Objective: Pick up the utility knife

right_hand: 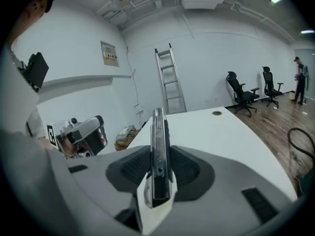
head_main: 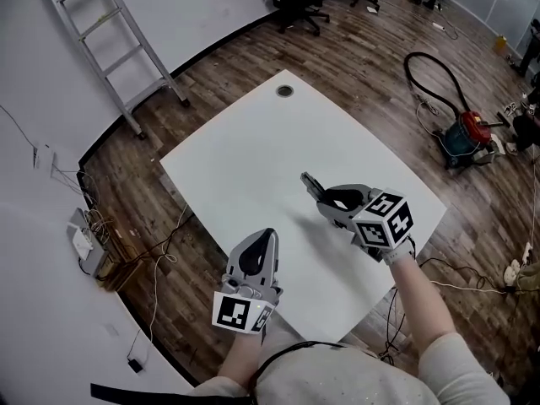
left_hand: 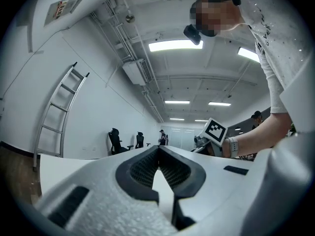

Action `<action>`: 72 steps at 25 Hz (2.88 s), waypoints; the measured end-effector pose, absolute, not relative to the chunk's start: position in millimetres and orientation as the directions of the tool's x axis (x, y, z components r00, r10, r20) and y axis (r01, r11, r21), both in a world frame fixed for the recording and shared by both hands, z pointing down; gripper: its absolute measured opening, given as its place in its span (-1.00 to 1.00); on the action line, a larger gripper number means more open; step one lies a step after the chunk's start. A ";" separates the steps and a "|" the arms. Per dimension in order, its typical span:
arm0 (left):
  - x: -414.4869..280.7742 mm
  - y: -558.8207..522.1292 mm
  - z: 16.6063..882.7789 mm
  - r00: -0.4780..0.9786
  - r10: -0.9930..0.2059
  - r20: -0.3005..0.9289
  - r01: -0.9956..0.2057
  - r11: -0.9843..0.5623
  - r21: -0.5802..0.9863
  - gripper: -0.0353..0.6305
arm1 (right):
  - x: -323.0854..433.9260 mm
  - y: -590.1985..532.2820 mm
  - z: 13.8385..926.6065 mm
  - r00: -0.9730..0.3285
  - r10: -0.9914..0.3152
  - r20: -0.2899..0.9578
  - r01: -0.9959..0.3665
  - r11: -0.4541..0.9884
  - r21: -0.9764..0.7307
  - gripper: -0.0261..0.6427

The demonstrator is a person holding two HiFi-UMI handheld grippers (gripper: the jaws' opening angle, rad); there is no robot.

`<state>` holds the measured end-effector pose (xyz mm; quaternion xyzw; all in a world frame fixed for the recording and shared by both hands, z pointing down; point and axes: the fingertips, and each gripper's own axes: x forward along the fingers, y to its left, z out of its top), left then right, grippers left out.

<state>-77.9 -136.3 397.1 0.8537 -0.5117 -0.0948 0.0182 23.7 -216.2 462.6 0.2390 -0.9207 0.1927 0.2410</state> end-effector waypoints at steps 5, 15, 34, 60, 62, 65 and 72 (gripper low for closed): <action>-70.7 -126.0 376.2 0.460 -0.873 -0.165 -0.873 -0.478 0.098 -0.87 | 37.0 -194.7 426.3 -0.805 -0.400 0.437 -0.534 0.809 -0.243 -0.53; -49.8 -105.0 353.4 0.461 -0.866 -0.194 -0.868 -0.485 0.105 -0.87 | 63.6 -156.5 366.3 -0.843 -0.491 0.221 -0.536 0.804 -0.258 -0.53; -39.5 -83.6 327.2 0.462 -0.858 -0.224 -0.862 -0.493 0.112 -0.87 | 85.8 -111.4 317.0 -0.825 -0.564 0.034 -0.547 0.782 -0.299 -0.53; -16.7 -66.5 332.7 0.472 -0.855 -0.217 -0.849 -0.507 0.151 -0.87 | 100.3 -87.7 316.4 -0.801 -0.599 -0.011 -0.566 0.762 -0.314 -0.53; -19.3 -66.8 332.3 0.471 -0.855 -0.219 -0.849 -0.507 0.152 -0.87 | 99.5 -88.2 311.6 -0.798 -0.603 -0.014 -0.570 0.761 -0.309 -0.53; -26.0 -68.2 334.4 0.464 -0.858 -0.220 -0.852 -0.500 0.154 -0.87 | 95.3 -91.2 309.7 -0.797 -0.604 -0.015 -0.572 0.763 -0.300 -0.53; -32.4 -68.1 341.2 0.464 -0.860 -0.214 -0.852 -0.499 0.158 -0.87 | 89.9 -92.4 312.3 -0.795 -0.606 -0.017 -0.574 0.762 -0.302 -0.53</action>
